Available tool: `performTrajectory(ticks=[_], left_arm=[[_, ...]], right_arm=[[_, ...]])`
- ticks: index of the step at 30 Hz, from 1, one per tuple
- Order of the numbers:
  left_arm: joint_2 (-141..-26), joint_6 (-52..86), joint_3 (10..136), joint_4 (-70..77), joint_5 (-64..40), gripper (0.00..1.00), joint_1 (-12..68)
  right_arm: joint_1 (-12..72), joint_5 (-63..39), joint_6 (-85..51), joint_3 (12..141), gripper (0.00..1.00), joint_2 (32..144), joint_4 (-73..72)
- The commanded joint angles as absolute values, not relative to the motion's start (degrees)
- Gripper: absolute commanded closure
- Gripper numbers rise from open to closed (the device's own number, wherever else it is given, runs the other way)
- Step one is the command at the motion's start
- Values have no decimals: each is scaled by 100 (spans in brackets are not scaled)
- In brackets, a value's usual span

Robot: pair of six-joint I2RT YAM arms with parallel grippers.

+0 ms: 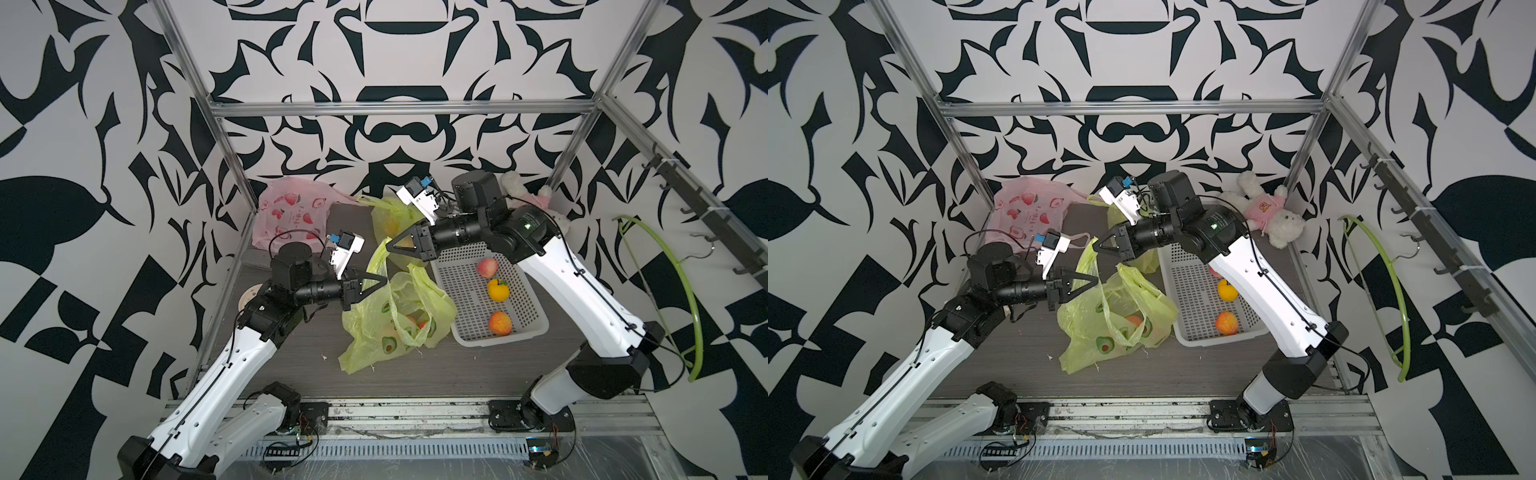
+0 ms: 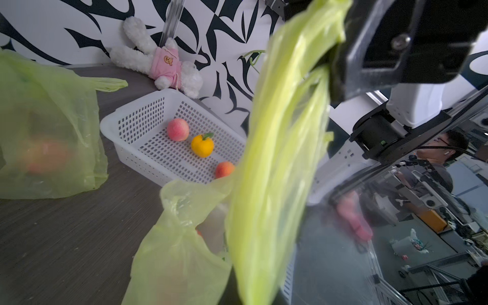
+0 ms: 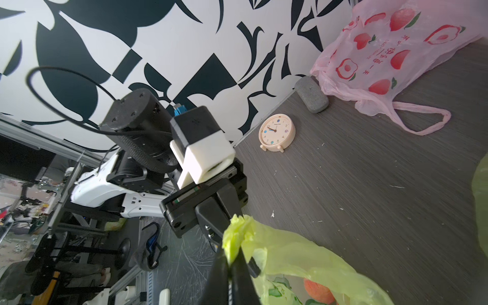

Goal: Place the peach into a plastic bag & tie a knot
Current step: Cross the plastic bag at the center of the board.

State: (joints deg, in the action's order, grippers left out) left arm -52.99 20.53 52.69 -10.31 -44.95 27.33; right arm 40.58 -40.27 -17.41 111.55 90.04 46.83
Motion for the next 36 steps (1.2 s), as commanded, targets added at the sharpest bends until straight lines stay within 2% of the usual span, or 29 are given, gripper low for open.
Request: performTrajectory(ticks=[1, 2, 4, 7, 20, 36], left_arm=[[-5303, 1895, 5288, -1089, -4388, 100, 2725], [-5329, 1877, 5322, -1114, -4394, 100, 2717], [-5361, 1857, 5364, -1175, -4399, 100, 2717], [-5370, 1854, 5370, -1187, -4373, 100, 2712], [-5405, 1872, 5421, -1241, -4367, 100, 2673], [-5484, 1854, 5435, -1274, -4438, 100, 2619]], right_arm=[[4035, -3382, -1231, 11082, 58, 8684, 4888], [4034, -3255, -1078, 10988, 47, 8637, 4952], [4034, -3032, -828, 10866, 35, 8574, 5112], [4034, -3070, -585, 10751, 26, 8586, 5271], [4078, -3824, -254, 10473, 22, 8421, 5480], [4277, -4020, -198, 10716, 22, 8368, 5647]])
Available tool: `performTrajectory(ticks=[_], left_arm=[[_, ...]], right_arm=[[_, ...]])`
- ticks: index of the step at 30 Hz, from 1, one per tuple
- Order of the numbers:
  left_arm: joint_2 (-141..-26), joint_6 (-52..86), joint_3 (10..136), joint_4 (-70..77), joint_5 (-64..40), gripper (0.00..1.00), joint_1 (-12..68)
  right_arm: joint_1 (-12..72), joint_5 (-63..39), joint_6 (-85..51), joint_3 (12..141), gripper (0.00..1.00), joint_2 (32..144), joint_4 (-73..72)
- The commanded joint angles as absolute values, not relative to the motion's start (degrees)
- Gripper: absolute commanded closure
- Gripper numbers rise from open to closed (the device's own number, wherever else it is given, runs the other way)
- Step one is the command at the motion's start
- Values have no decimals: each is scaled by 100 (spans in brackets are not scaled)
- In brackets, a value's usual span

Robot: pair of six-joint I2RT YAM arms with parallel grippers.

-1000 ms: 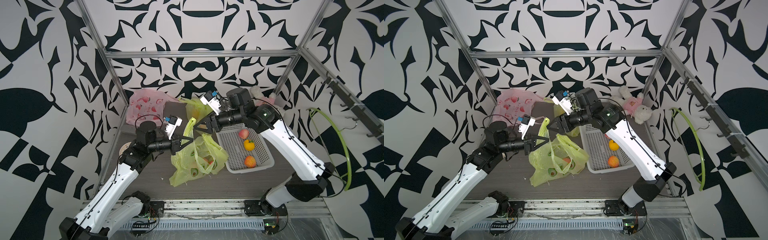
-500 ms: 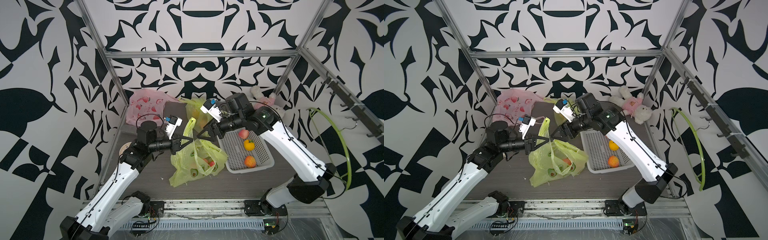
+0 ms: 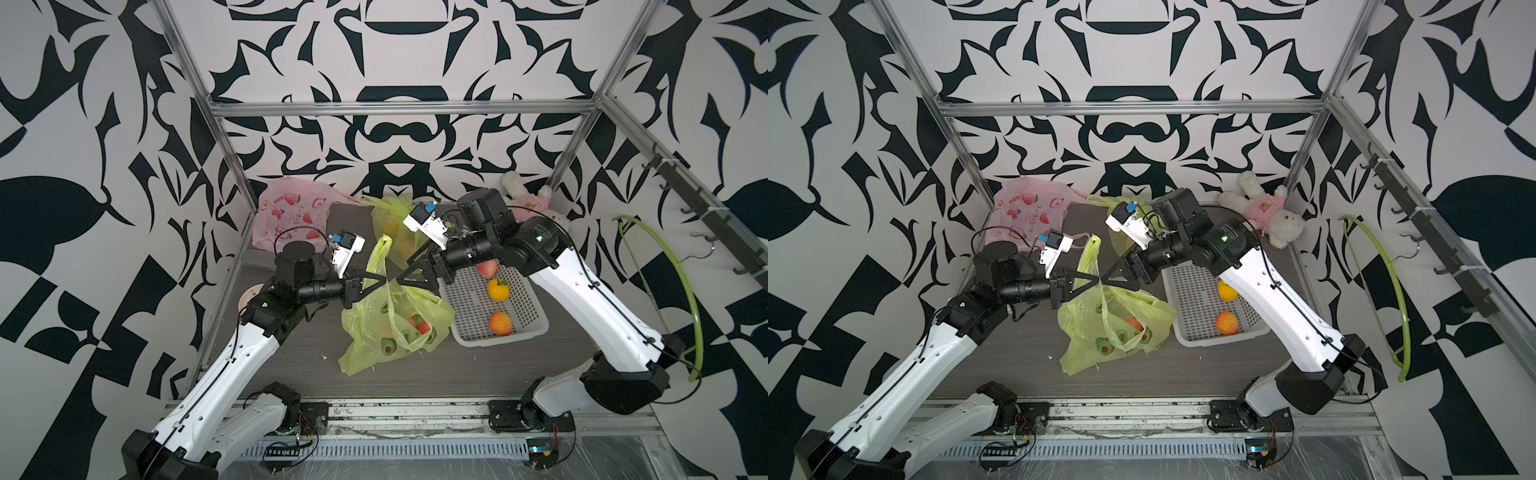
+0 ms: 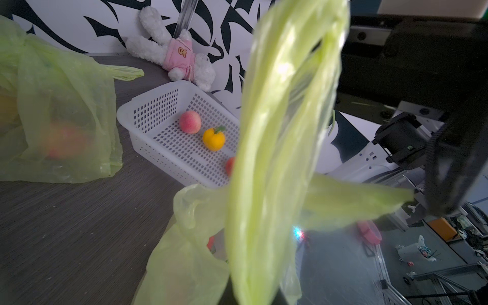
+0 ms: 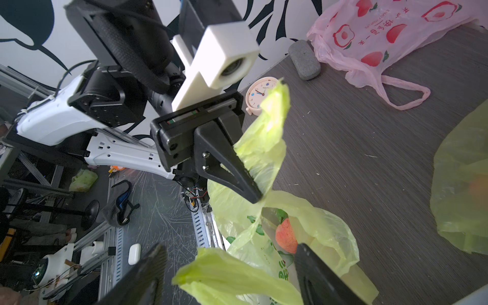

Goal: Place the peach into a plastic bag & tie a knot
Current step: Cross the plastic bag at the center of the board.

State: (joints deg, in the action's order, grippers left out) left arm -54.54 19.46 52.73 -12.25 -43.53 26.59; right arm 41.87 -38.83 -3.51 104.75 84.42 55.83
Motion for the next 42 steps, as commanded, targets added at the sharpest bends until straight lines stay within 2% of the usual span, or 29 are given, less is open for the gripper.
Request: performTrajectory(ticks=[1, 6, 9, 10, 14, 15, 25, 37, 40, 42], left_arm=[[-5493, 1863, 5444, -1273, -4442, 100, 2622], [-5493, 1863, 5461, -1300, -4451, 100, 2619], [-5484, 1870, 5470, -1318, -4471, 100, 2613], [-5484, 1872, 5471, -1318, -4485, 100, 2611], [-5531, 1866, 5467, -1381, -4606, 100, 2611], [-5573, 1851, 5460, -1417, -4650, 100, 2610], [-6144, 1825, 5427, -1501, -4787, 100, 2705], [-6458, 1500, 5794, -1894, -4699, 99, 2846], [-6495, 1280, 5980, -2207, -4518, 87, 2882], [-6525, 1105, 6130, -2499, -4363, 72, 2883]], right_arm=[[4317, -3964, -172, 10706, 22, 8385, 5681], [4456, -3656, -96, 10653, 23, 8437, 5775], [4465, -3546, -87, 10635, 30, 8472, 5785], [4465, -3474, -79, 10639, 37, 8495, 5793], [4464, -3314, -255, 10692, 92, 8584, 5612], [4465, -3328, -339, 10721, 100, 8605, 5509], [4474, -3094, -1370, 10444, 100, 8730, 3904], [4473, -2776, -1425, 10708, 100, 9302, 4195], [4474, -2755, -1430, 10732, 100, 9351, 4245], [4471, -2777, -1419, 10739, 100, 9344, 4253]])
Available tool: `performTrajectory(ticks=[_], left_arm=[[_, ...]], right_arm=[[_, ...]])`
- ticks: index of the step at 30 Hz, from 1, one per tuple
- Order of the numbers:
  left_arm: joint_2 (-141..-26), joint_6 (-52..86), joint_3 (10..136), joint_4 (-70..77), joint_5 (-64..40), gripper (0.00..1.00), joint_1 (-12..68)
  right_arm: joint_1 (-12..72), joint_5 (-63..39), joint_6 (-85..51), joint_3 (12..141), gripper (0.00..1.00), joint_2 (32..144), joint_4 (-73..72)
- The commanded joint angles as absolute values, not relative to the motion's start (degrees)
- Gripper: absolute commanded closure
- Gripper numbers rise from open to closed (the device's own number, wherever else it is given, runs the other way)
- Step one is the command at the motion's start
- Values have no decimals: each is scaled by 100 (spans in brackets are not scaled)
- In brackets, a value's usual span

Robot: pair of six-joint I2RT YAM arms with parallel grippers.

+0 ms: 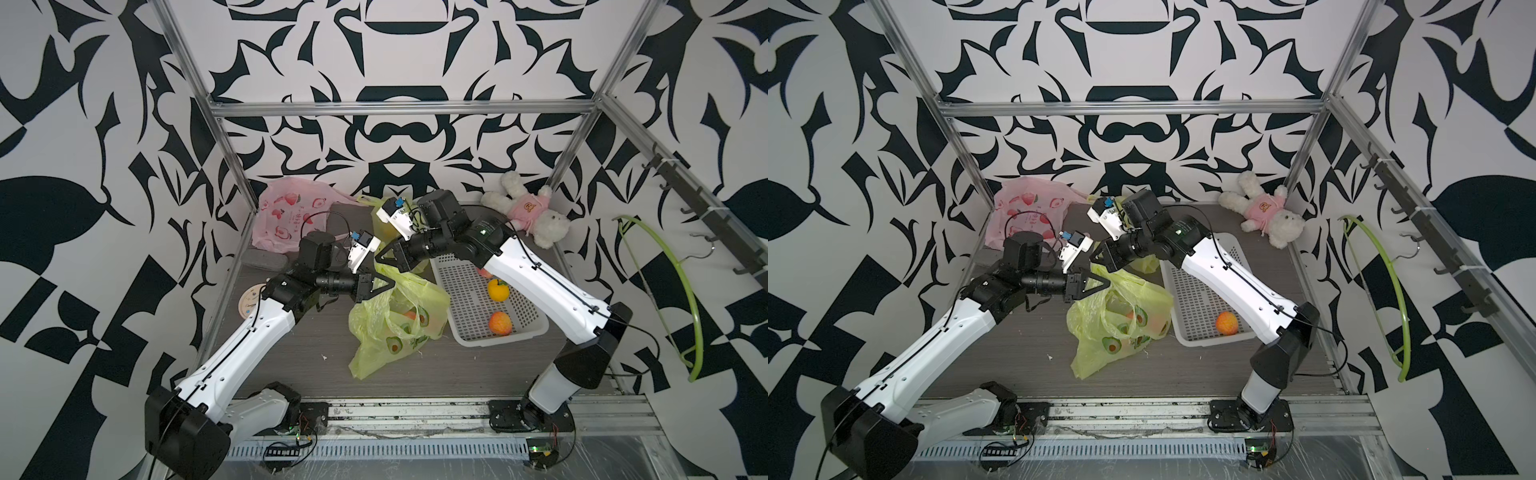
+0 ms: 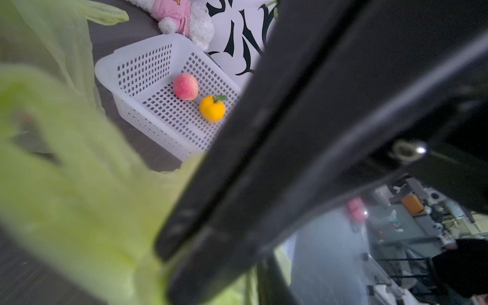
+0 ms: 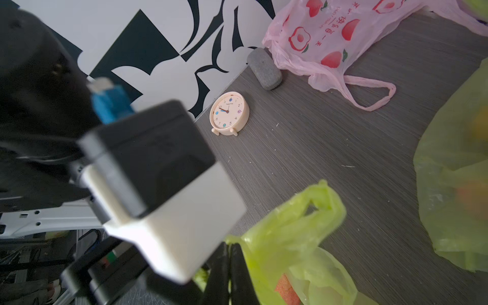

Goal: Place the peach into a plastic bag & tie a knot
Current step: Cross the plastic bag at the center of the board.

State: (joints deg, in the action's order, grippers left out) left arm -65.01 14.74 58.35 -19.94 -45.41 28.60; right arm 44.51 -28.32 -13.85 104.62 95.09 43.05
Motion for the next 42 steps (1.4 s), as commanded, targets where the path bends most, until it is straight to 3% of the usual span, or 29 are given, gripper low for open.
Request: performTrajectory(ticks=[1, 4, 8, 23, 29, 37, 38, 42], left_arm=[[-6538, 1031, 6197, -2621, -4265, 62, 2892], [-6528, 873, 6351, -2887, -4175, 45, 2892], [-6467, 786, 6434, -3003, -4162, 36, 2892], [-6176, 1142, 6083, -2025, -4011, 41, 2892], [-6043, 1185, 5978, -1852, -3759, 52, 2892], [-6064, 1183, 5876, -1772, -3698, 94, 2892], [-6075, 1156, 5868, -1807, -3695, 97, 2892], [-6068, 1129, 5811, -1834, -3759, 100, 2891]], right_arm=[[4467, -2777, -1407, 10732, 100, 9337, 4260], [4473, -2828, -1371, 10743, 100, 9309, 4267], [4468, -3026, -1361, 10776, 100, 9308, 4251], [4465, -4070, -2495, 10337, 100, 9254, 2837], [4465, -4145, -2629, 10189, 100, 9260, 2672], [4435, -4117, -2607, 10149, 100, 9122, 2776], [4393, -3999, -2604, 10169, 98, 9064, 2854], [3997, -3362, -2567, 10222, 69, 8748, 3345]])
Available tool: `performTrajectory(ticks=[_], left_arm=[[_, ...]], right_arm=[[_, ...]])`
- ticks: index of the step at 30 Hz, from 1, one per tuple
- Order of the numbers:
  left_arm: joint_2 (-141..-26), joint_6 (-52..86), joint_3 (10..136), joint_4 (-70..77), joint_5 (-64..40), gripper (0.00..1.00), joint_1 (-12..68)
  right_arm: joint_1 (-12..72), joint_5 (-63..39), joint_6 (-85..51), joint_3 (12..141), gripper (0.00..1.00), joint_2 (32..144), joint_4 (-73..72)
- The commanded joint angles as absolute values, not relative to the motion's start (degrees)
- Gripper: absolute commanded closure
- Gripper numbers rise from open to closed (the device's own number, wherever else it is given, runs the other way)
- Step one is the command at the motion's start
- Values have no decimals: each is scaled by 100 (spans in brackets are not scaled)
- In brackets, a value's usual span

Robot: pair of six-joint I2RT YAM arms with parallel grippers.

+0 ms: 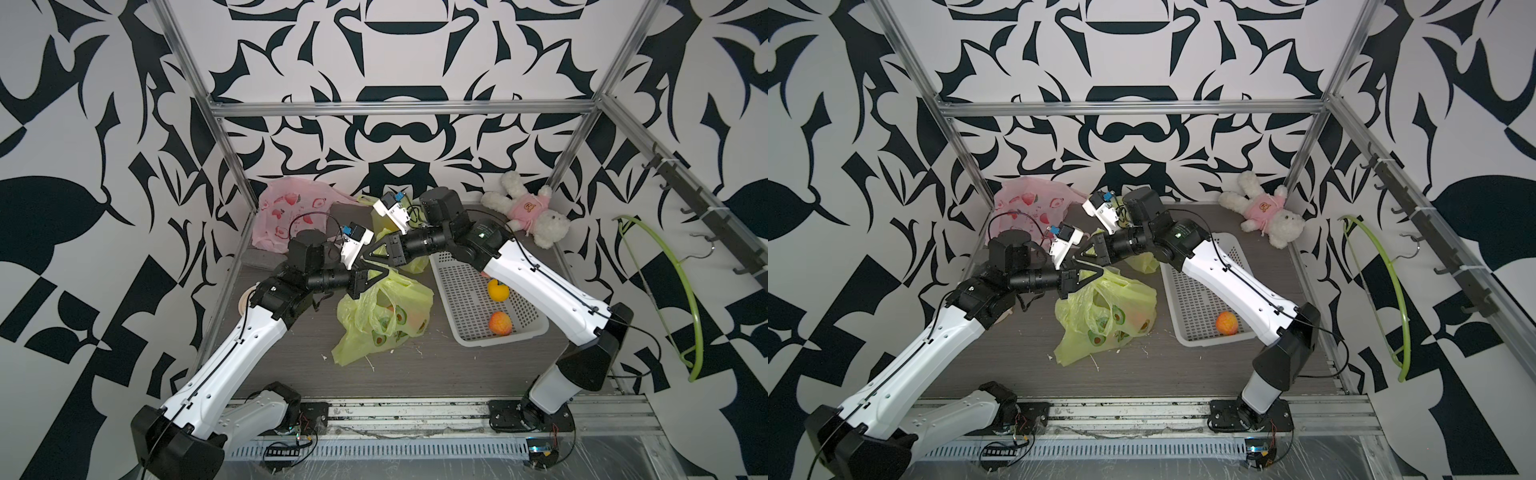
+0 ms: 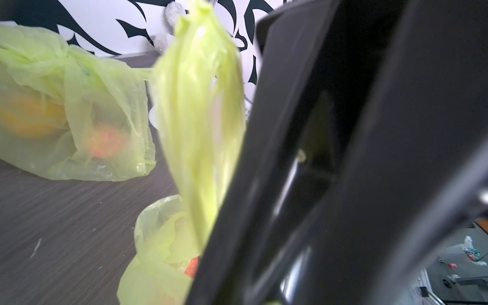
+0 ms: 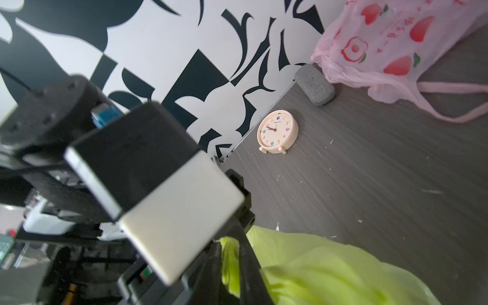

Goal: Place the peach into a plastic bag & tie a knot
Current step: Cross the plastic bag at the center of the board.

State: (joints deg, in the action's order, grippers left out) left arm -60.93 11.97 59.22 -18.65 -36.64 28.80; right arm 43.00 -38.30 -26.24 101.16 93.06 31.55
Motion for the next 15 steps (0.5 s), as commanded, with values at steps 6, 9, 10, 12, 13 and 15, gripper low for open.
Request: performTrajectory(ticks=[6, 9, 10, 12, 13, 15], left_arm=[[-6029, 1118, 5824, -1895, -3879, 100, 2890], [-6047, 1090, 5875, -1964, -3924, 100, 2892], [-6049, 1076, 5884, -1990, -3939, 100, 2891], [-6079, 1066, 5897, -2016, -3972, 100, 2887], [-6084, 1068, 5910, -2020, -3987, 100, 2892], [-6103, 1055, 5914, -2030, -4006, 100, 2892]], right_arm=[[3570, -3237, -2508, 10359, 42, 8750, 3796], [3569, -3423, -2462, 10563, 39, 8980, 3897], [3569, -3502, -2463, 10647, 38, 9068, 3920], [3571, -3684, -2500, 10767, 38, 9213, 3911], [3571, -3743, -2513, 10795, 38, 9259, 3897], [3579, -3938, -2555, 10838, 38, 9331, 3825]])
